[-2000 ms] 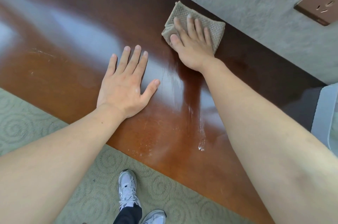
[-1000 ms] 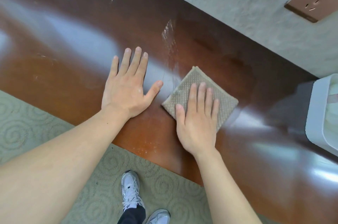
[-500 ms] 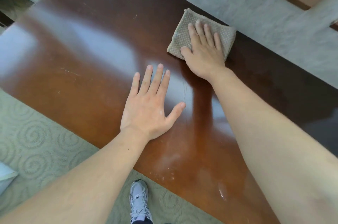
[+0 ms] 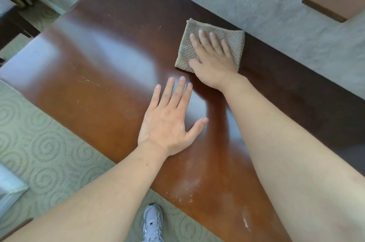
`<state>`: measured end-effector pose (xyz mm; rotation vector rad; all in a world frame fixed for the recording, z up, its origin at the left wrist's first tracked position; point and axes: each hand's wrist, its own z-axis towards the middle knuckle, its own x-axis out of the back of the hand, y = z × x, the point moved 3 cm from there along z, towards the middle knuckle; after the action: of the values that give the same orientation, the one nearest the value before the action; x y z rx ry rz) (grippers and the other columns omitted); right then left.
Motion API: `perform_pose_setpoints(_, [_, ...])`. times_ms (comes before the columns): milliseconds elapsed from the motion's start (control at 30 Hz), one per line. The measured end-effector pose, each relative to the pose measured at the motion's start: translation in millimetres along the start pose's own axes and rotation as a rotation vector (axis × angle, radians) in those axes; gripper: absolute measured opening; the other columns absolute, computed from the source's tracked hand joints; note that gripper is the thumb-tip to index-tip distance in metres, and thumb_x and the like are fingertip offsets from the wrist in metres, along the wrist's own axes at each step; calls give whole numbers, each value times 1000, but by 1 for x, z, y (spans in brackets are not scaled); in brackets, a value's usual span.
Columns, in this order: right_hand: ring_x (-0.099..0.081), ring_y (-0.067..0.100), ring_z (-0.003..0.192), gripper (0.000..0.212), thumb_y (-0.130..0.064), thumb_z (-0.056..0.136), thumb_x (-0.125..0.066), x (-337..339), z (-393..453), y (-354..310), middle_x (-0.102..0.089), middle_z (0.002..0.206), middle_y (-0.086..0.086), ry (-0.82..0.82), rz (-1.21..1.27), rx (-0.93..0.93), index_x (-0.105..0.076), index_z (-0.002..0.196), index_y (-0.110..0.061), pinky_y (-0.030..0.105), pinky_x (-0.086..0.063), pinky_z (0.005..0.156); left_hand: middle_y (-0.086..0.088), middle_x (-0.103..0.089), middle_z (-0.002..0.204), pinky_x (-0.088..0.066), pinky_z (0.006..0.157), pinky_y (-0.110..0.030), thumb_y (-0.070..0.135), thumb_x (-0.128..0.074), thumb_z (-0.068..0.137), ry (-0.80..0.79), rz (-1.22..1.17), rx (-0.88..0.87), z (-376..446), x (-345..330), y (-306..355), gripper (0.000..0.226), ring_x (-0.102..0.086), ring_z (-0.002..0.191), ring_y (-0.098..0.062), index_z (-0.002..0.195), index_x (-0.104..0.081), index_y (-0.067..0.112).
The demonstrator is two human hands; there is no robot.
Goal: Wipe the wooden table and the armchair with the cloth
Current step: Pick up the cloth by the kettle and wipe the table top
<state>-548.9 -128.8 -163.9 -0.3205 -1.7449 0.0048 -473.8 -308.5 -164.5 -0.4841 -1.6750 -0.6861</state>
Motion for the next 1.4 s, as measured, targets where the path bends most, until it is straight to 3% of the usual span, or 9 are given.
perform_pose_setpoints(233, [14,16,151,63,-52,100,-20,-5,-45,-5,8,166,-6,31,64,-71,0,157,-33,41,12,121,-1,1,170,2,127,-46,73,-1,93,-3,-31,4,-1,3,-1,91,11,156,-19,162,-7,15])
perform_pose_setpoints(667, [15,16,151,66,-56,97,-17,-34,-230,31,9,166,-6,65,95,-368,1,157,-36,43,9,121,-4,-7,171,-1,128,-45,72,1,92,26,-25,0,-2,5,1,92,1,157,-22,162,-11,13])
perform_pose_setpoints(1000, [15,17,151,65,-53,99,-21,-68,-361,-12,9,166,-6,89,156,-514,2,157,-34,46,5,121,-5,-10,170,-4,128,-45,71,-2,94,59,1,-7,-2,6,2,90,-3,157,-24,162,-14,13])
perform_pose_setpoints(1233, [10,25,152,65,-50,101,-20,-79,-365,-36,5,167,0,79,113,-561,0,158,-27,56,-4,120,-7,-13,170,-6,128,-46,70,-4,95,62,18,3,-4,10,4,89,-6,157,-27,161,-15,12])
perform_pose_setpoints(1400, [6,31,152,66,-50,102,-23,-79,-323,-78,-1,167,7,96,83,-403,-7,158,-20,58,-5,120,-8,-13,170,-6,127,-47,66,-10,97,51,11,4,-4,10,5,85,-6,157,-27,161,-15,10])
